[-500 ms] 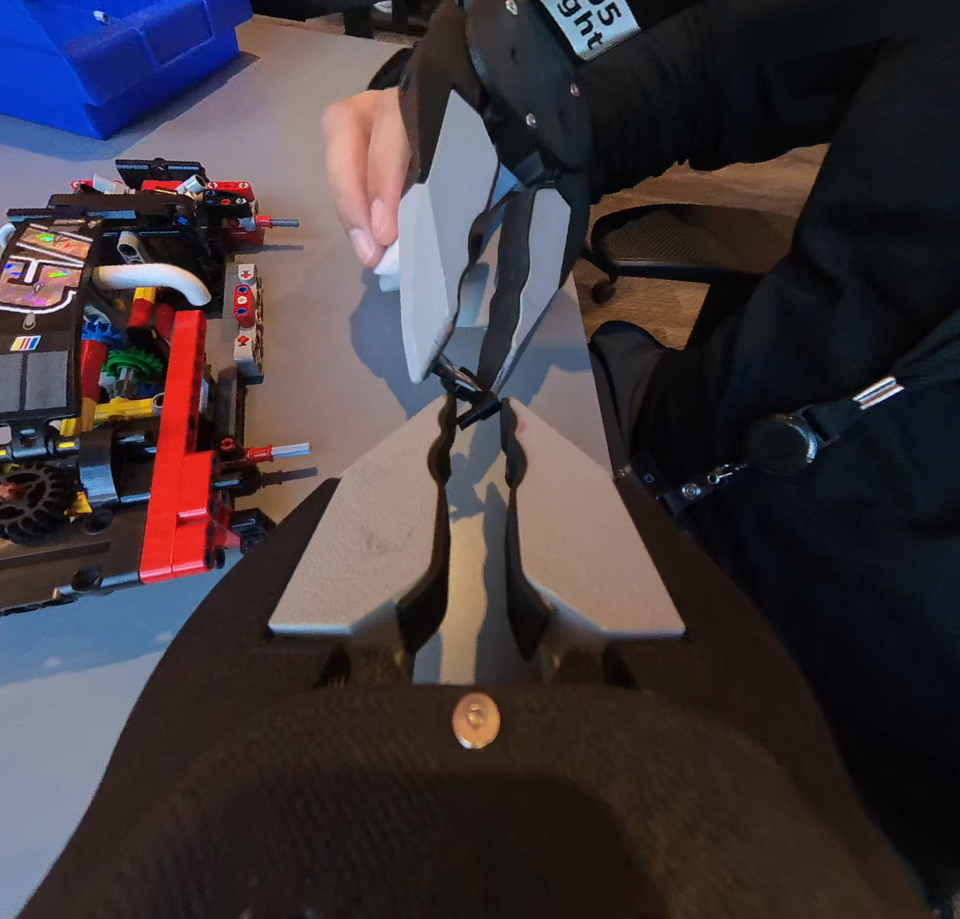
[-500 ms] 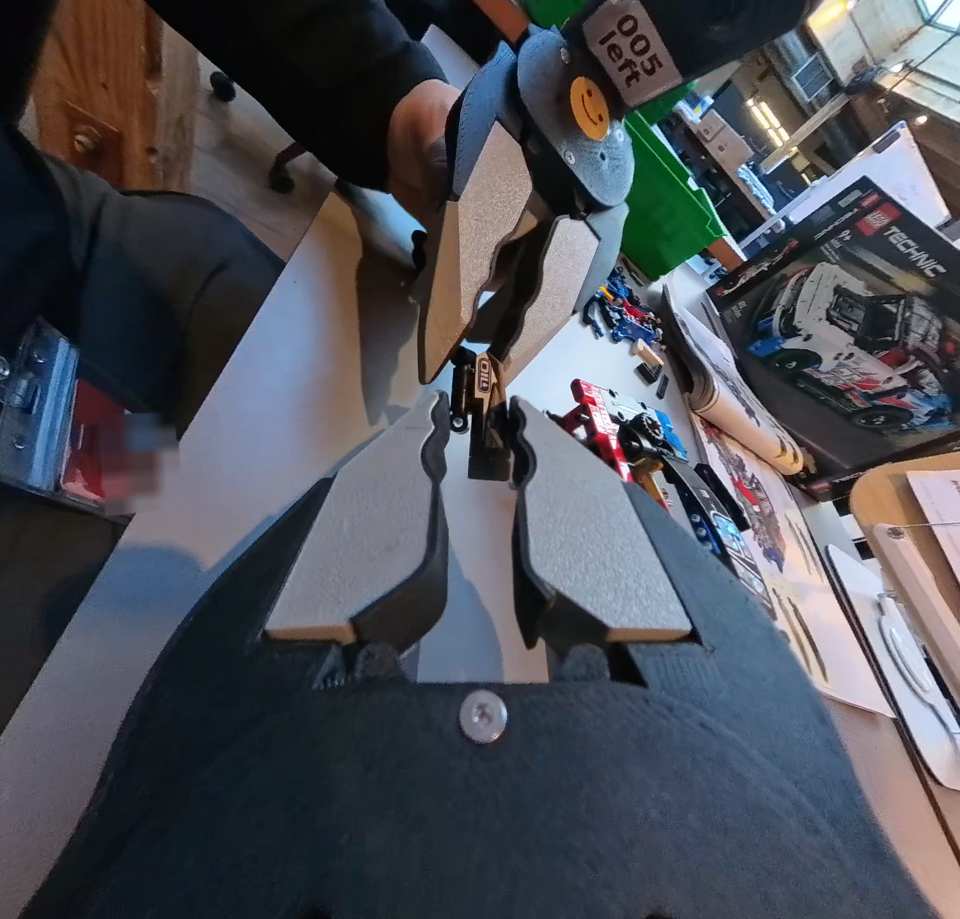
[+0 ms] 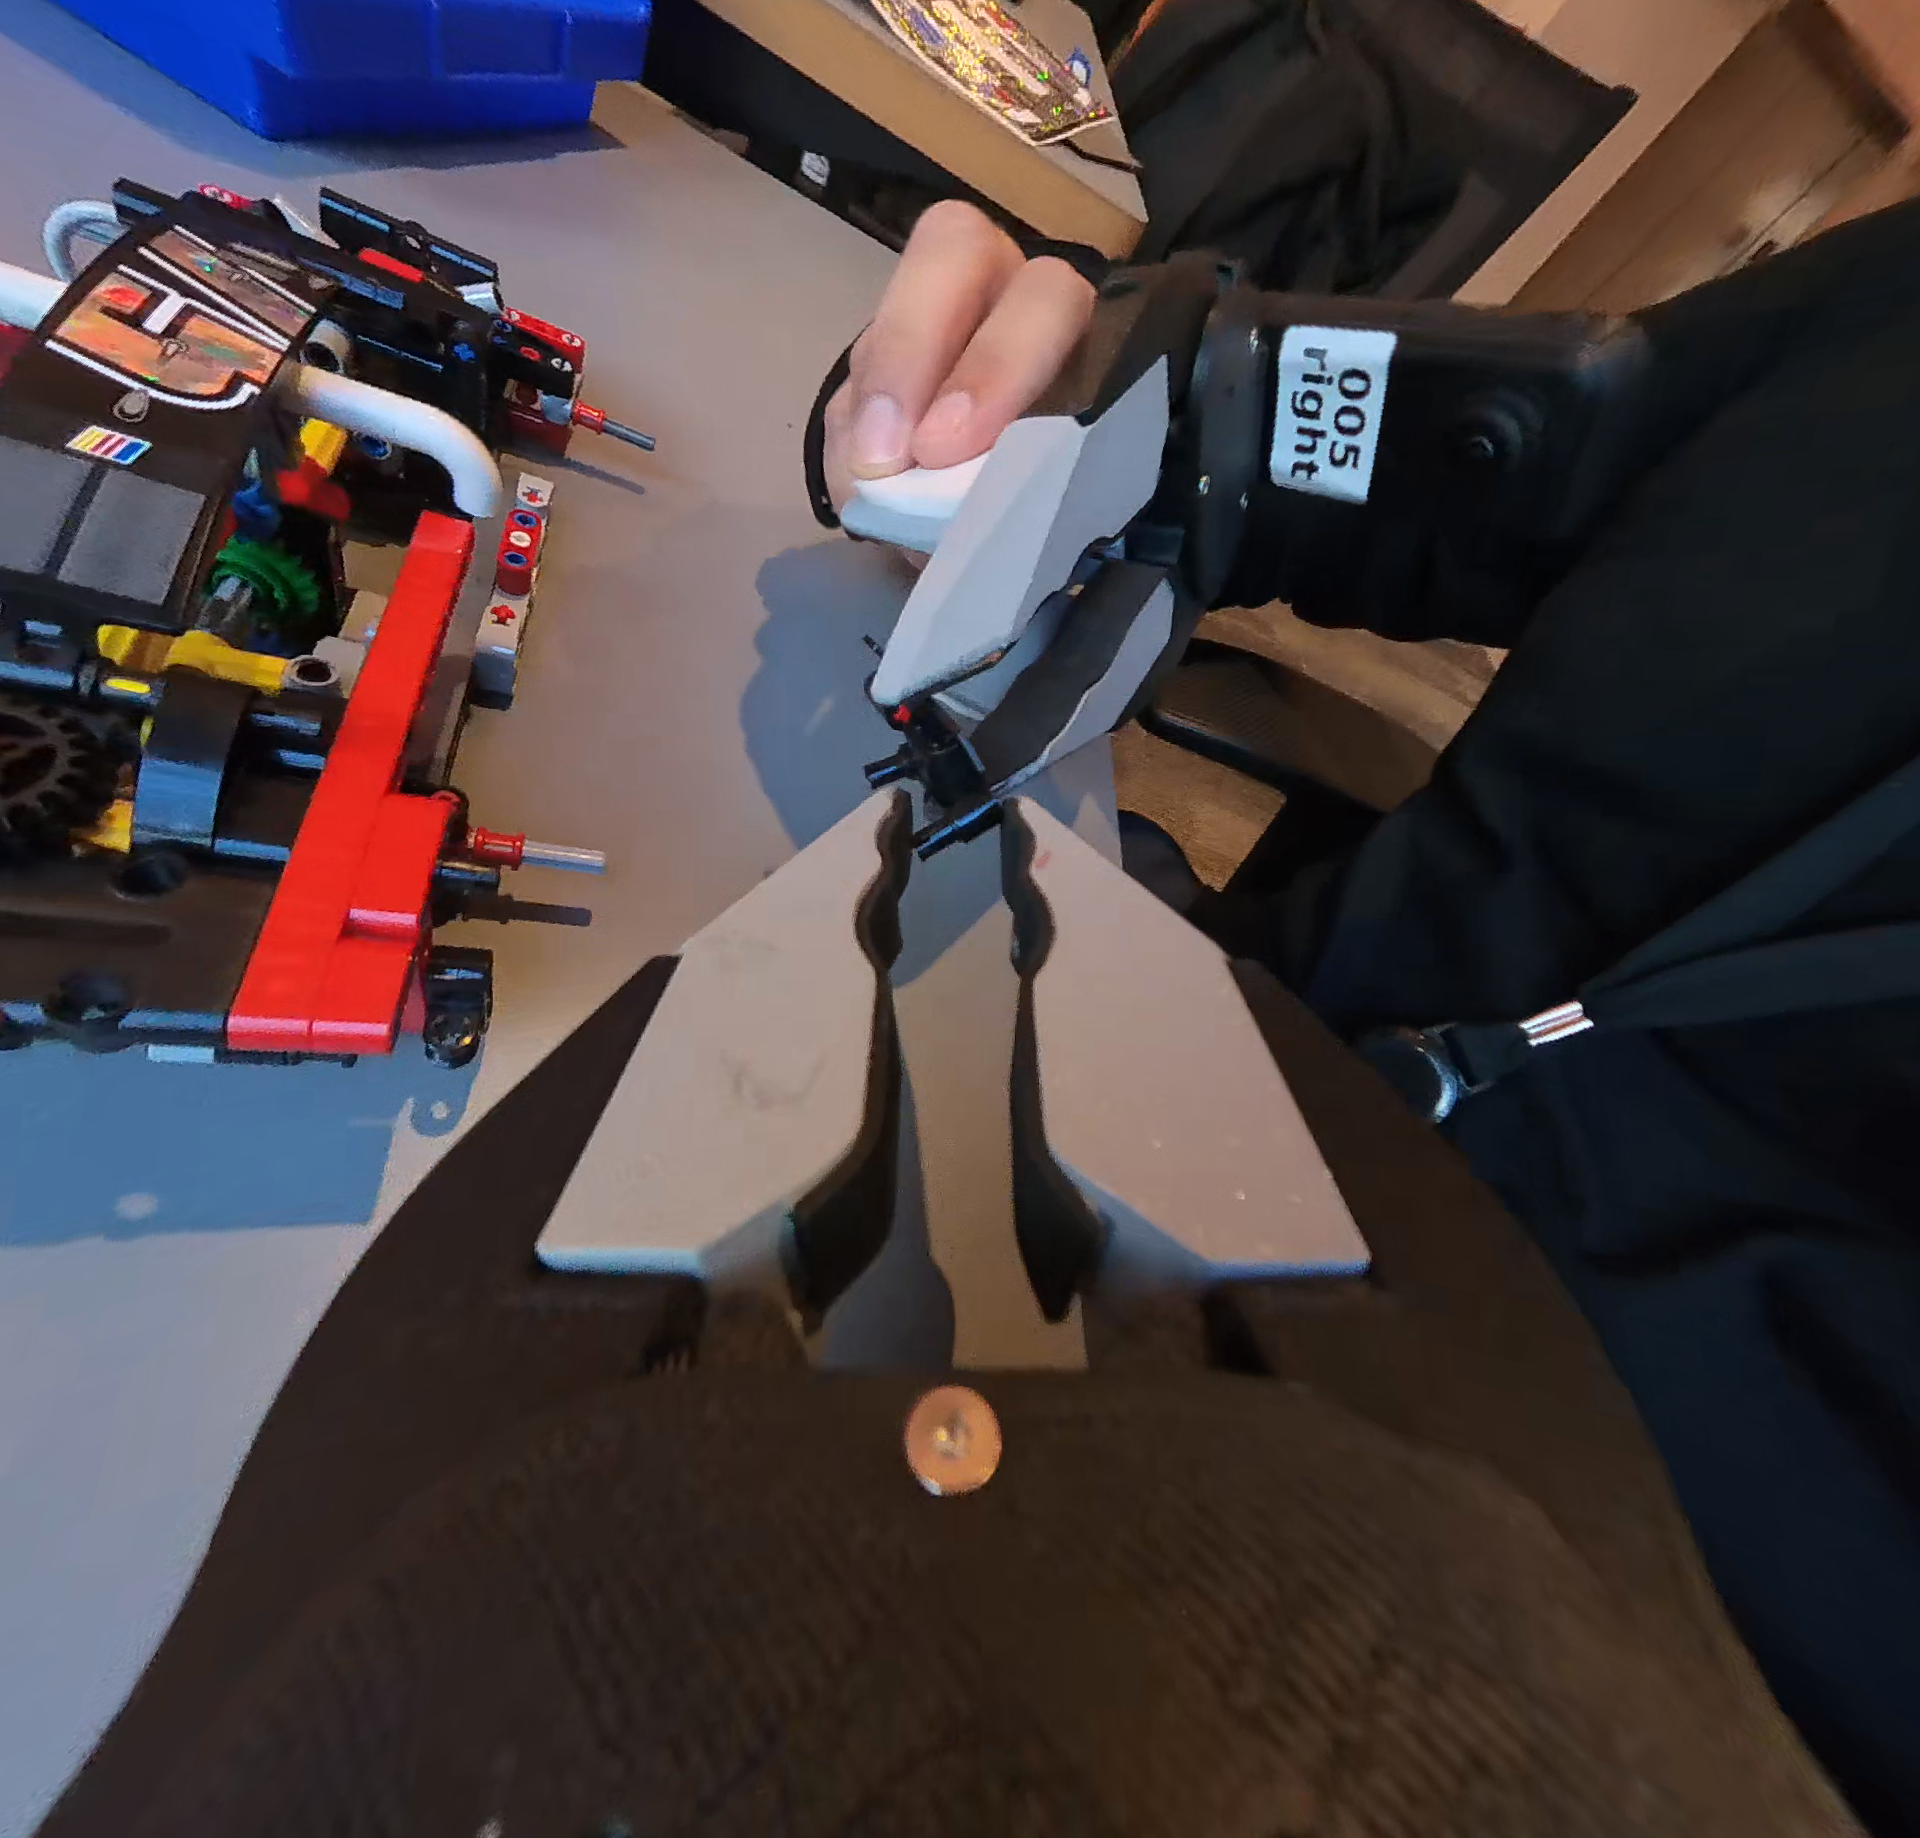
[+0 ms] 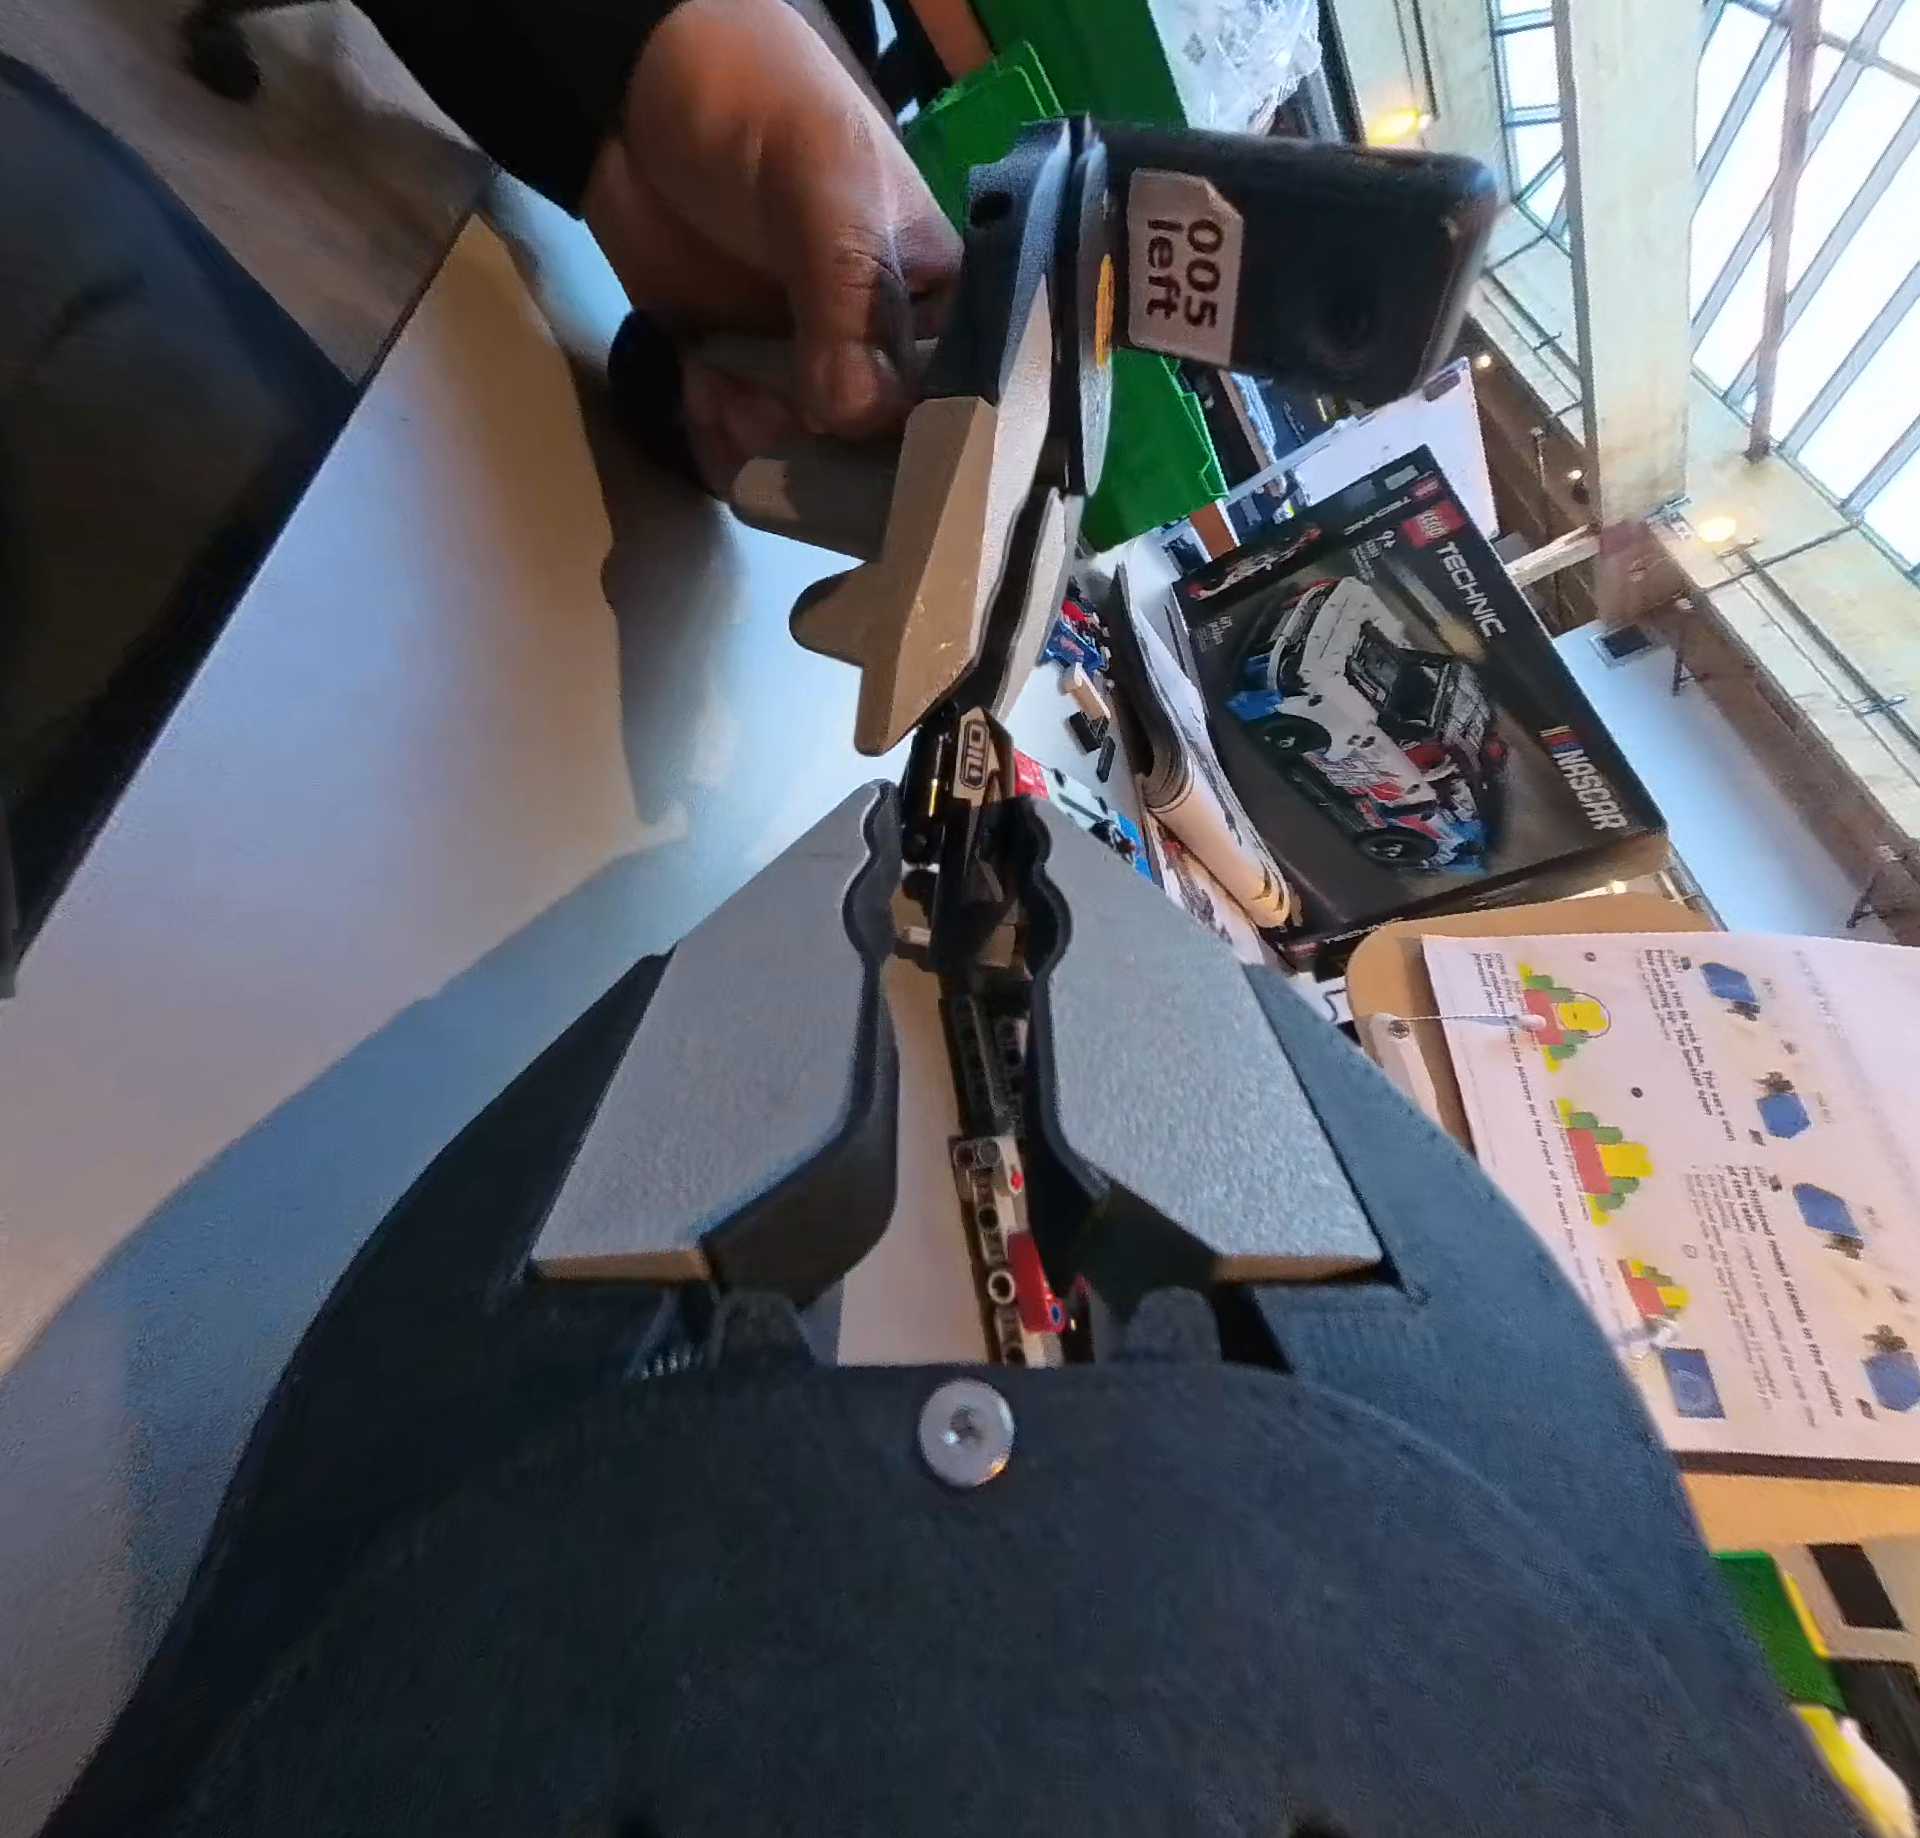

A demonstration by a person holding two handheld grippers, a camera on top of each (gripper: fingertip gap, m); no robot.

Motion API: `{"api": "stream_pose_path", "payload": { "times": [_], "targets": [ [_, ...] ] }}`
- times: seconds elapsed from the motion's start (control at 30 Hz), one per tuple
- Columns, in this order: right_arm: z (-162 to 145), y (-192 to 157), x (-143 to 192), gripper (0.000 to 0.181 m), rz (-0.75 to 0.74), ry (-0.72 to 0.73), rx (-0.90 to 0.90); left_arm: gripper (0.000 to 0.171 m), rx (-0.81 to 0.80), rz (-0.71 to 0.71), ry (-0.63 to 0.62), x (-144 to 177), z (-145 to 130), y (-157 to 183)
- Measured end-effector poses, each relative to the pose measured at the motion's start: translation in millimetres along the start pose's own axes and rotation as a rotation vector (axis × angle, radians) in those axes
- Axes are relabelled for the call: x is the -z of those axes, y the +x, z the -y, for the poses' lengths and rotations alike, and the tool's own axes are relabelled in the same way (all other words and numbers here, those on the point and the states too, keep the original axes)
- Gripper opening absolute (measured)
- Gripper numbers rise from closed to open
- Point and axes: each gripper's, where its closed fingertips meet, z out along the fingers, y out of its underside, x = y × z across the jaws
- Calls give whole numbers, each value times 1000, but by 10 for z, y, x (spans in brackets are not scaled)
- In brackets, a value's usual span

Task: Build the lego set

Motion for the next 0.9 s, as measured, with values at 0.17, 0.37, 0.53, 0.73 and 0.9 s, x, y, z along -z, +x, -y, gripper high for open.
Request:
{"api": "stream_pose_path", "payload": {
  "times": [0.17,0.37,0.53,0.73,0.9],
  "targets": [
    [2,14,5,18,1,8,-16,15,-48,25,-3,-2,12,-4],
    [-11,57,19,18,-28,8,-10,27,-18,23,-23,40,-14,-38],
    [-84,65,-6,18,-48,-36,31,32,21,62,-48,73,-41,-95],
    [-178,44,-70,17,-92,-133,176,26,116,121,-67,-19,-120,-171],
    [-271,35,-122,18,-129,-208,308,25,181,132,-47,-47,-128,-210]
  ]
}}
